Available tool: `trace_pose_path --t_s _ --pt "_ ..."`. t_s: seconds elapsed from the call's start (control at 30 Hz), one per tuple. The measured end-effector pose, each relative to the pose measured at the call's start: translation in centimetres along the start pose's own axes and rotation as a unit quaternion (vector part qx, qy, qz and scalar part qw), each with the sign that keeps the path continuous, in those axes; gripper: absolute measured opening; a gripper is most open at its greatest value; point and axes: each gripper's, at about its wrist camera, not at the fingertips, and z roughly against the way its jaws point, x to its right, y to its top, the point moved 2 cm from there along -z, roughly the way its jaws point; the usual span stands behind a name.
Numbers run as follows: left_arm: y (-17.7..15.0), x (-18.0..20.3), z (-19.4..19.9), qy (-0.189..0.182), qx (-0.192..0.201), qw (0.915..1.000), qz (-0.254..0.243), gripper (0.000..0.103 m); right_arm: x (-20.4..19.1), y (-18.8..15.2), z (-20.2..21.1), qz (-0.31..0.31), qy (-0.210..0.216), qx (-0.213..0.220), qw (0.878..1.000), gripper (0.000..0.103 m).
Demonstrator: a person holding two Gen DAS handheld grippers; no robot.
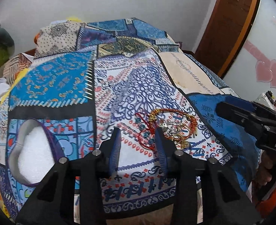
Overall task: Organize jewelry
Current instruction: 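Grasp the red-string earring with the left tool while the right tool grasps a silver ring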
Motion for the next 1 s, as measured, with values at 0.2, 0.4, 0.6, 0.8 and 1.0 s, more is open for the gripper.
trace_pose_path --t_s 0.2,0.4,0.6,0.8,1.0 --pt "0.0 -0.1 -0.8 -0.012 0.002 0.9999 0.01 0.024 -1.5 0.4 -2.0 0.035 0.023 -0.025 0.999 0.04" --pt "-0.1 -0.5 -1.1 -0.015 0.007 0.9998 0.012 0.007 -2.5 0.5 -3.3 0.051 0.043 -0.046 0.997 0.032" --pt "-0.1 -0.6 -0.5 -0.018 0.013 0.9997 0.006 0.006 -4.1 0.7 -3.1 0.072 0.061 -0.048 0.994 0.032" --pt "-0.5 -1.0 0.5 -0.02 0.023 0.9995 0.008 0.006 -5.5 0.8 -4.5 0.094 0.062 -0.07 0.991 0.022" --pt "-0.6 -1.6 0.9 -0.021 0.032 0.9992 0.015 0.006 -6.0 0.6 -5.8 0.098 0.06 -0.094 0.989 0.02"
